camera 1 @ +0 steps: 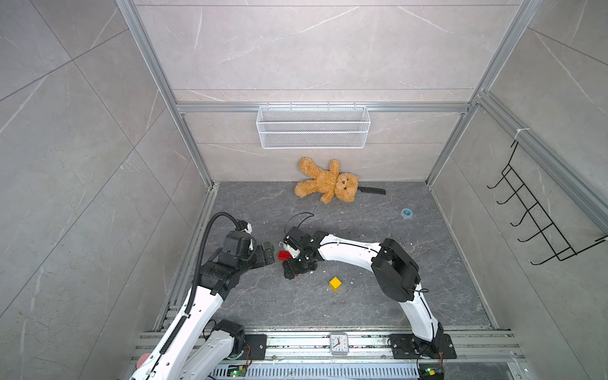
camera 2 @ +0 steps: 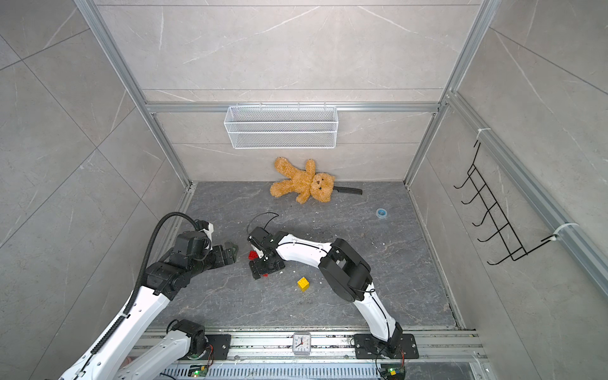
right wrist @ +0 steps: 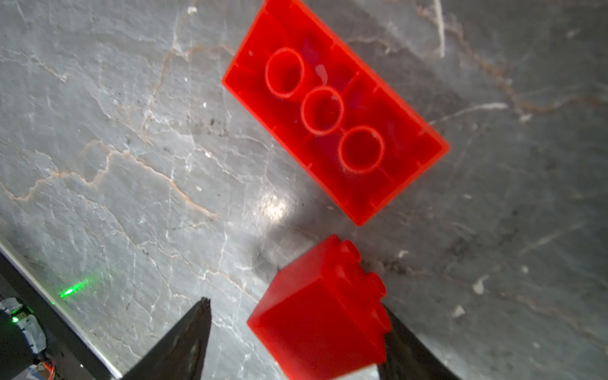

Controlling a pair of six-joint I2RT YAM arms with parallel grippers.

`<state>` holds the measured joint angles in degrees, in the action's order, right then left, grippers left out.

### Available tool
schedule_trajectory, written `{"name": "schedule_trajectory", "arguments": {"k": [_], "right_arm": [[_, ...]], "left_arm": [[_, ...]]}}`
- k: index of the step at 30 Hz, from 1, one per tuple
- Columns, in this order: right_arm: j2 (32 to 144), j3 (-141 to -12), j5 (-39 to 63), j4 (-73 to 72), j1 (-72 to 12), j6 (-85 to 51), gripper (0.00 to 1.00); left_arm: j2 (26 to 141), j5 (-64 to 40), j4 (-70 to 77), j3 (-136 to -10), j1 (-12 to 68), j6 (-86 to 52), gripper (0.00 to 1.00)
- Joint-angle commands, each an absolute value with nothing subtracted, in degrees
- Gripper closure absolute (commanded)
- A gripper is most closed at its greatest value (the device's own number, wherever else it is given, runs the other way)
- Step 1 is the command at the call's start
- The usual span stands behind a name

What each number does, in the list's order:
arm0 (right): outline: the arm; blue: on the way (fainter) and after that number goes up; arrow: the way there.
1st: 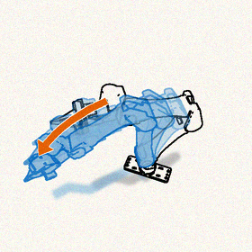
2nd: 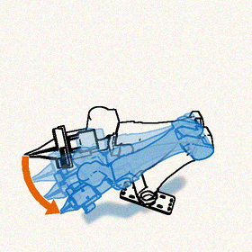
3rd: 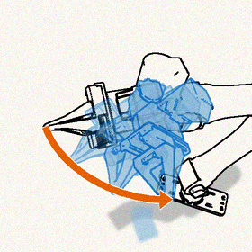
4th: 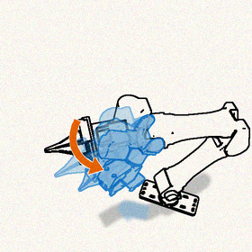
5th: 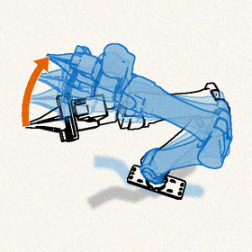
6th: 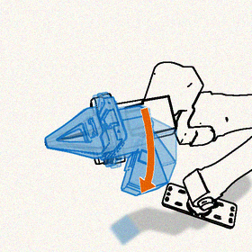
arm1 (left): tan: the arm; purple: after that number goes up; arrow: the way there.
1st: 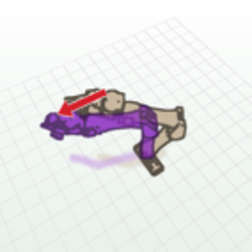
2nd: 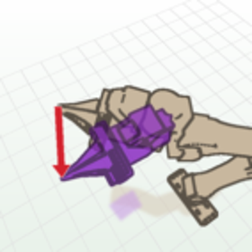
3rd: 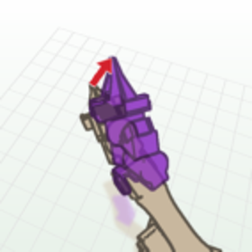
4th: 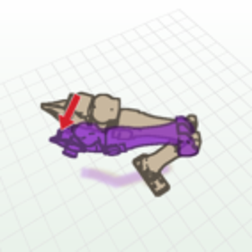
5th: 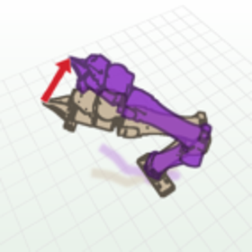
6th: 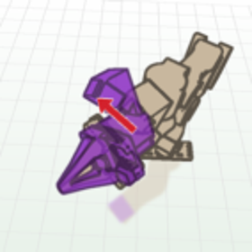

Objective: Assemble an ice cream with lego
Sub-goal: Pick up the lego brick from the center of the board.

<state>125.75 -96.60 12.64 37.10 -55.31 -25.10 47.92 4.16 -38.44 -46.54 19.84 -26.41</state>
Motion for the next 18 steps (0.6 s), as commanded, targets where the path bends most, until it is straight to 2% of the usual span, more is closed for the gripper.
{"name": "schedule_trajectory", "arguments": {"k": [1, 10, 18], "right_arm": [[128.13, -100.82, 10.99, 40.59, -55.72, -23.82, 0.24], [137.41, -115.70, 6.34, 53.14, -57.72, -21.45, 0.33], [141.77, -124.91, -3.66, 62.10, -59.51, -20.09, 0.45]], "left_arm": [[46.04, 5.71, -40.36, -49.02, 19.69, -25.91, 0.01], [44.69, 8.57, -44.25, -50.39, 19.69, -26.30, 0.01], [43.14, 8.11, -43.95, -50.06, 19.69, -26.08, 0.01]]}}
